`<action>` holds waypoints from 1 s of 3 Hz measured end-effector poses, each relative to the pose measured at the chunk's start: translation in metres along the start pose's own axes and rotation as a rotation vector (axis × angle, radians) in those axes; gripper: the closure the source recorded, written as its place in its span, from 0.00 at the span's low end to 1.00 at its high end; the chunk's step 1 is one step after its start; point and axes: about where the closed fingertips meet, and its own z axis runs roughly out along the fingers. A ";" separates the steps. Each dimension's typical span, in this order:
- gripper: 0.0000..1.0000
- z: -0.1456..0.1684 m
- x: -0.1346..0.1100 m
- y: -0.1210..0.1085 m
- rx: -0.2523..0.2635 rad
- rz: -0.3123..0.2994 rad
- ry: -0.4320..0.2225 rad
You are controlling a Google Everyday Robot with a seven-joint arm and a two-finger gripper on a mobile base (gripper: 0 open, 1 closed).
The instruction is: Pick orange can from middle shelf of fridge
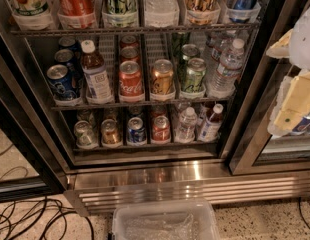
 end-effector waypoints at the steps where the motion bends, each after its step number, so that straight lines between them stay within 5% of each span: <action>1: 0.00 0.000 0.000 0.000 0.000 0.000 0.000; 2: 0.00 0.010 -0.010 -0.003 0.011 0.046 -0.086; 3: 0.00 0.046 -0.033 0.006 -0.019 0.138 -0.254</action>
Offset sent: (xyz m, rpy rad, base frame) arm 0.0258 0.0272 -0.0221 0.2902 -0.0721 -0.0793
